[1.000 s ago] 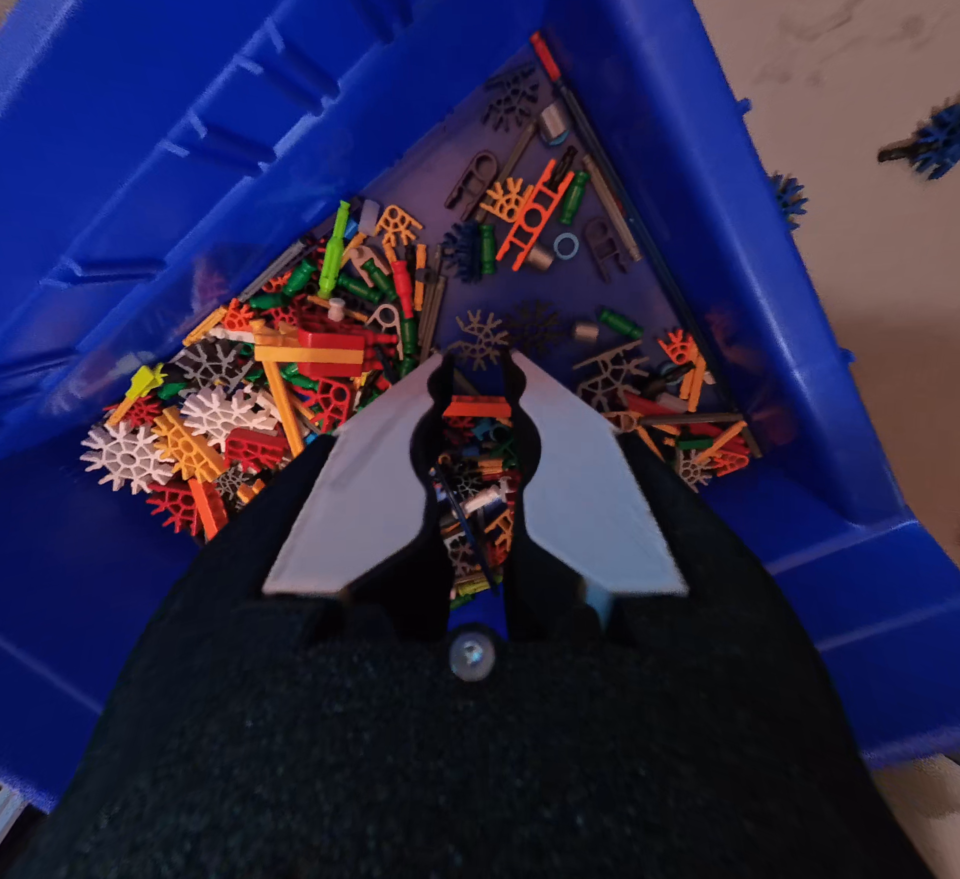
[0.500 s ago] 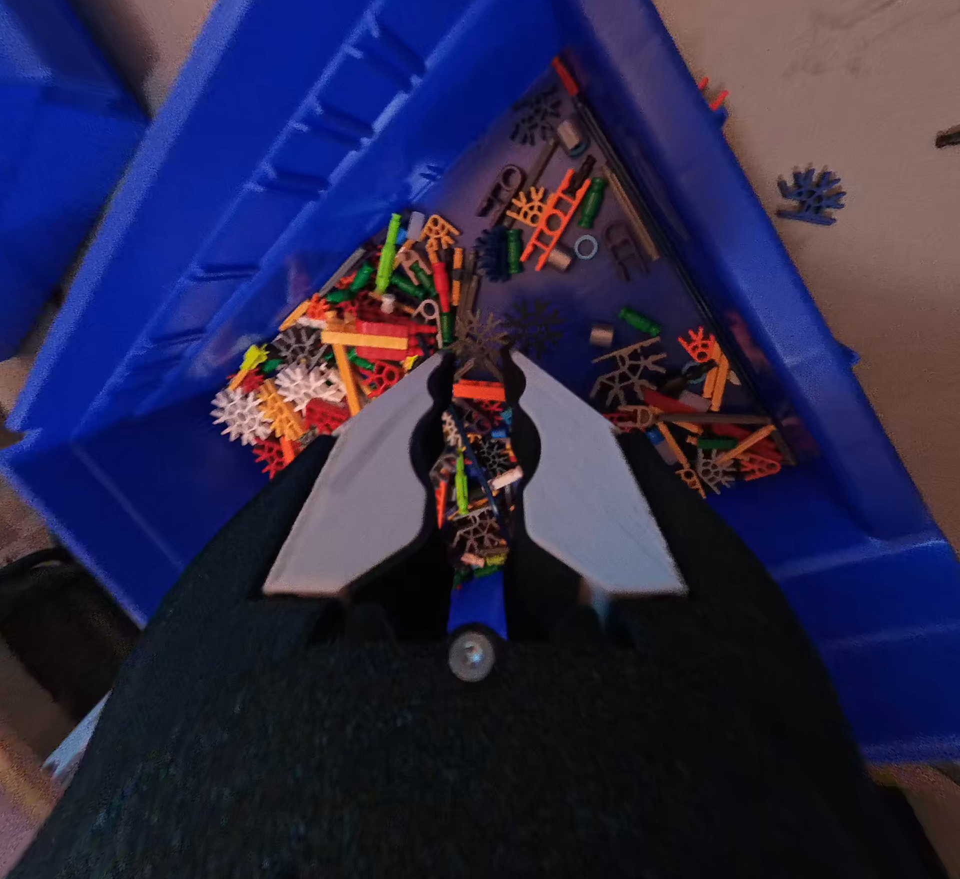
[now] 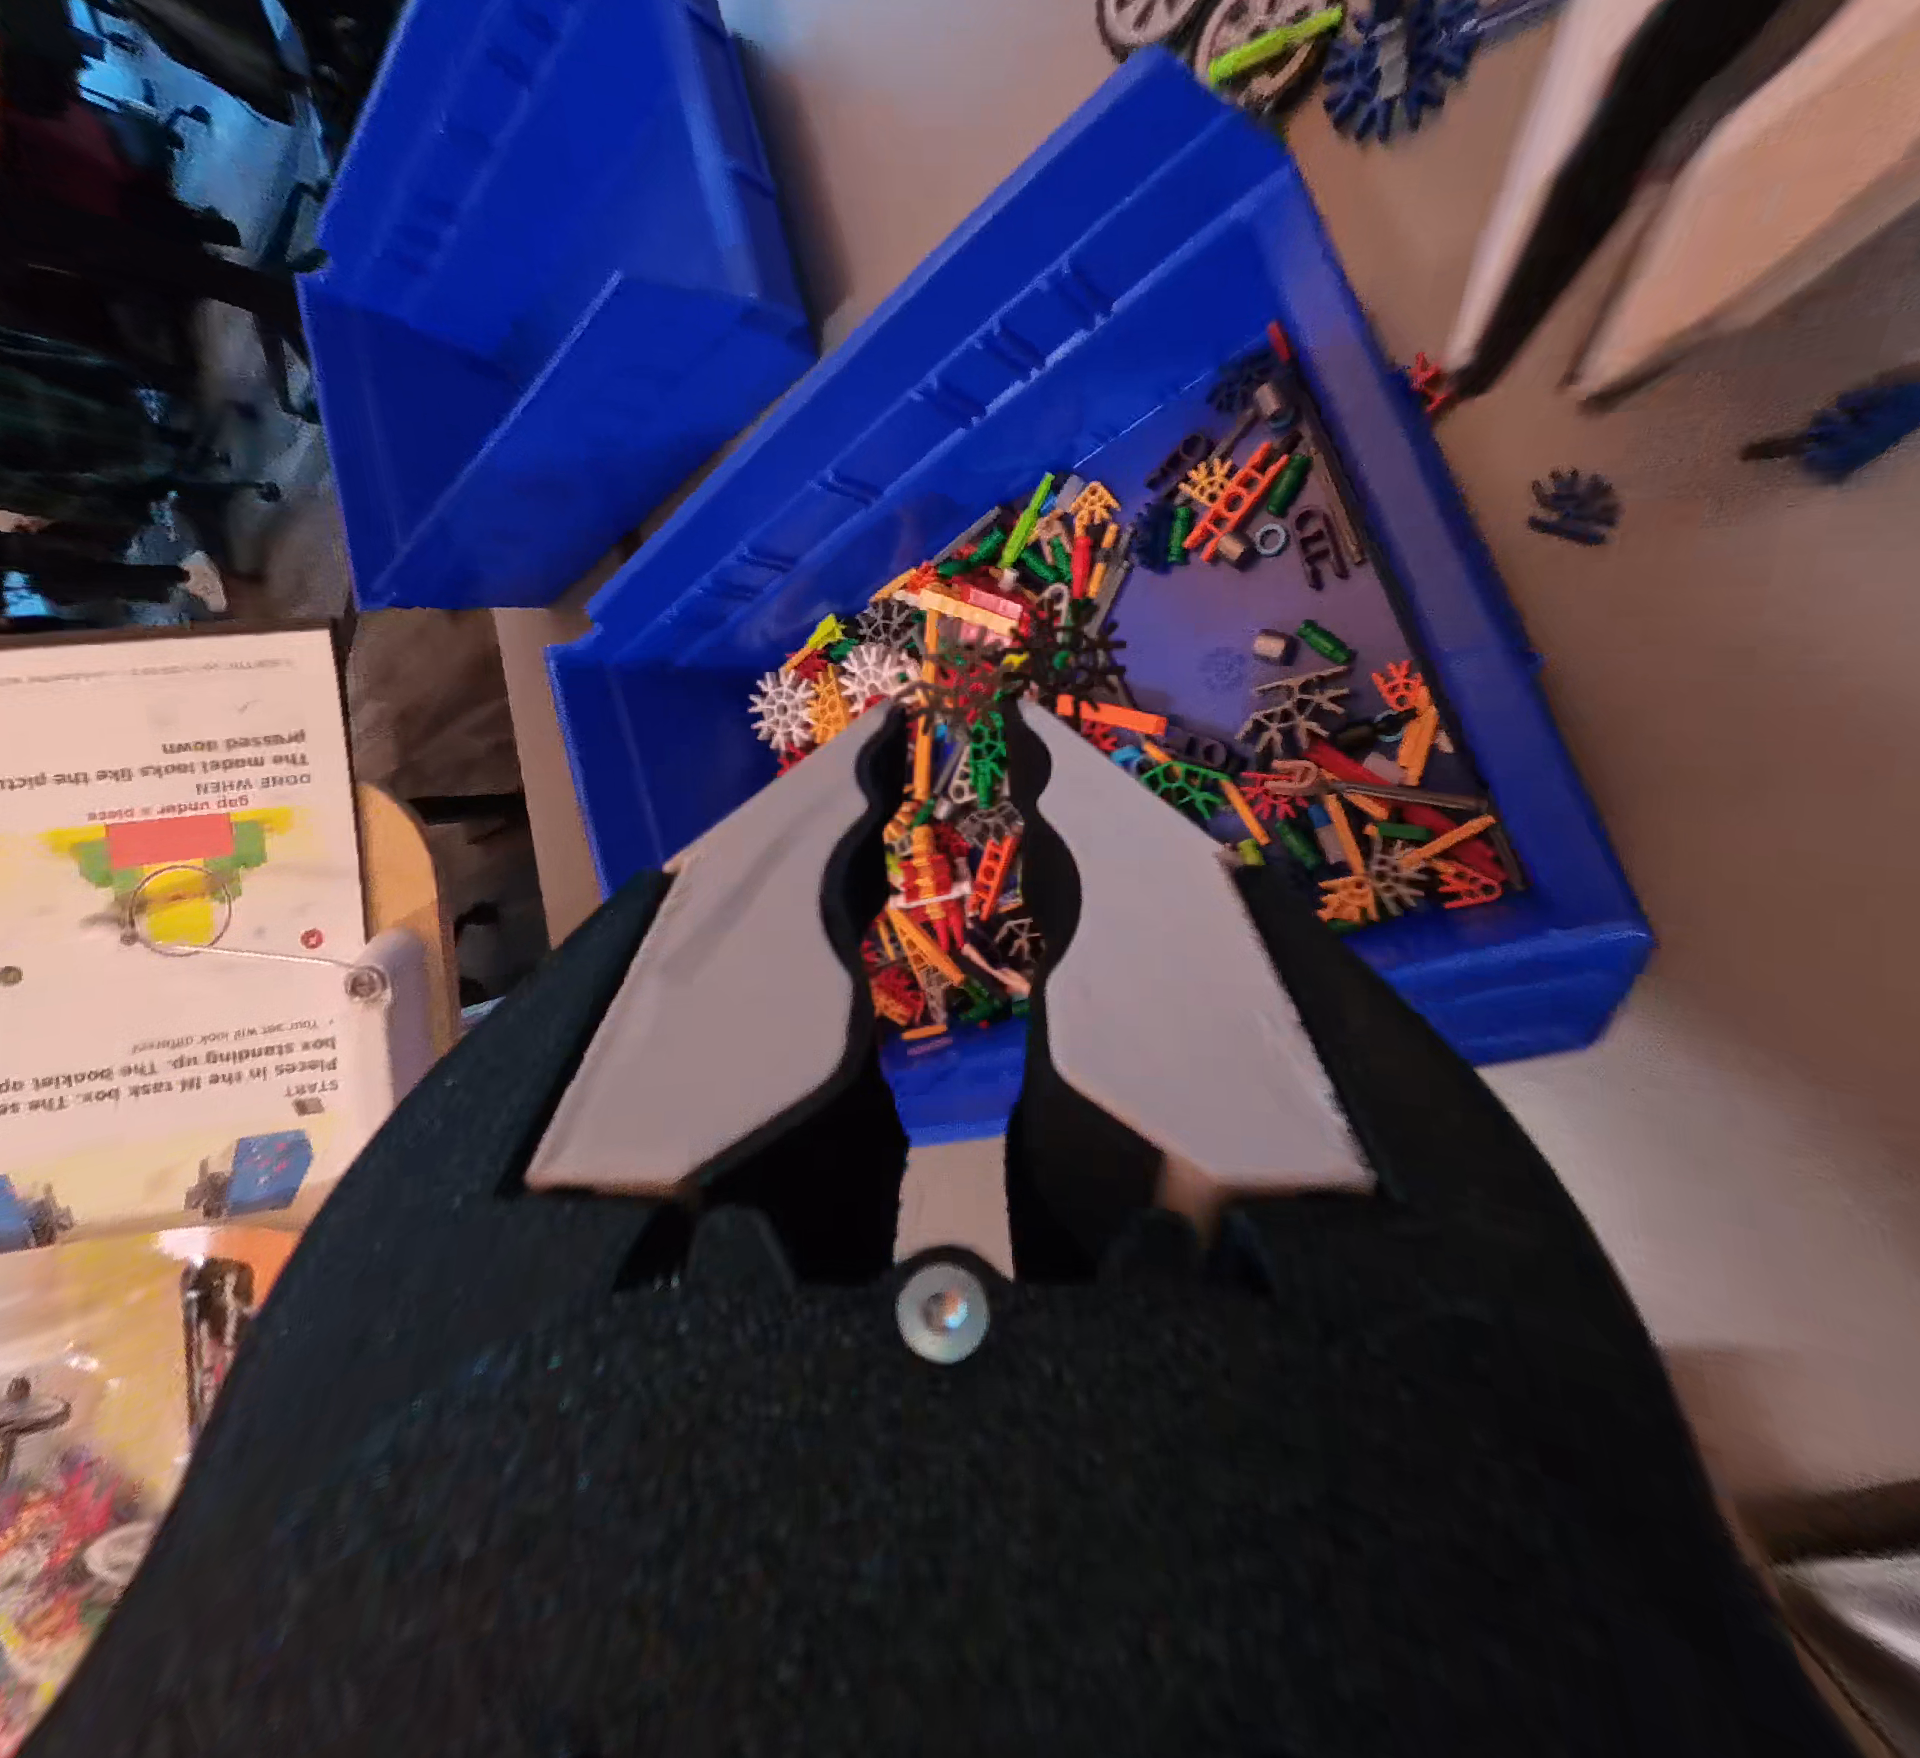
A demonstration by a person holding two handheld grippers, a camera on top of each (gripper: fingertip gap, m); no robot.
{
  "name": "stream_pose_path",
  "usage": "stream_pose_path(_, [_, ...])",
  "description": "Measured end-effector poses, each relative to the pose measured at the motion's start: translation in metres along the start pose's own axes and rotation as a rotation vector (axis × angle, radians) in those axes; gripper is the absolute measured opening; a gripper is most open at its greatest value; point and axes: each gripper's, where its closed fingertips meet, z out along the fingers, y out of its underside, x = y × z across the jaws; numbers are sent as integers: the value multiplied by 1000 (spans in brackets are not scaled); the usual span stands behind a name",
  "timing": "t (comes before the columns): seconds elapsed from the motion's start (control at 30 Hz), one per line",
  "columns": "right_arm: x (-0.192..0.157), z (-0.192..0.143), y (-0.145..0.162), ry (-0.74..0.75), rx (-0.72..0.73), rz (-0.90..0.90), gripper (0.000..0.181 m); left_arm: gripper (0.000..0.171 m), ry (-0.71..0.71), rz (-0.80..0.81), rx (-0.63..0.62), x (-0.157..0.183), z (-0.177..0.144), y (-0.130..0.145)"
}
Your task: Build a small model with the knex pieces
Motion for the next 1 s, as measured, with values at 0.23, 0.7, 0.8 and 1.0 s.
stream_pose_path(0.23, [-12, 33, -12, -38, 29, 85, 26, 17, -20, 10, 64, 17, -33, -17])
stream_pose_path(0.7, [-9, 50, -17, -113, 51, 139, 2, 18, 13, 7, 129, 28, -32, -26])
stream_pose_path(0.8, [4, 53, -16, -49, 20, 103, 3, 18, 2, 0, 114, 22, -28, -21])
stream_pose_path(1.0, [32, 60, -1, 137, -146, -93, 57, 17, -25, -21, 69, 20, -34, -15])
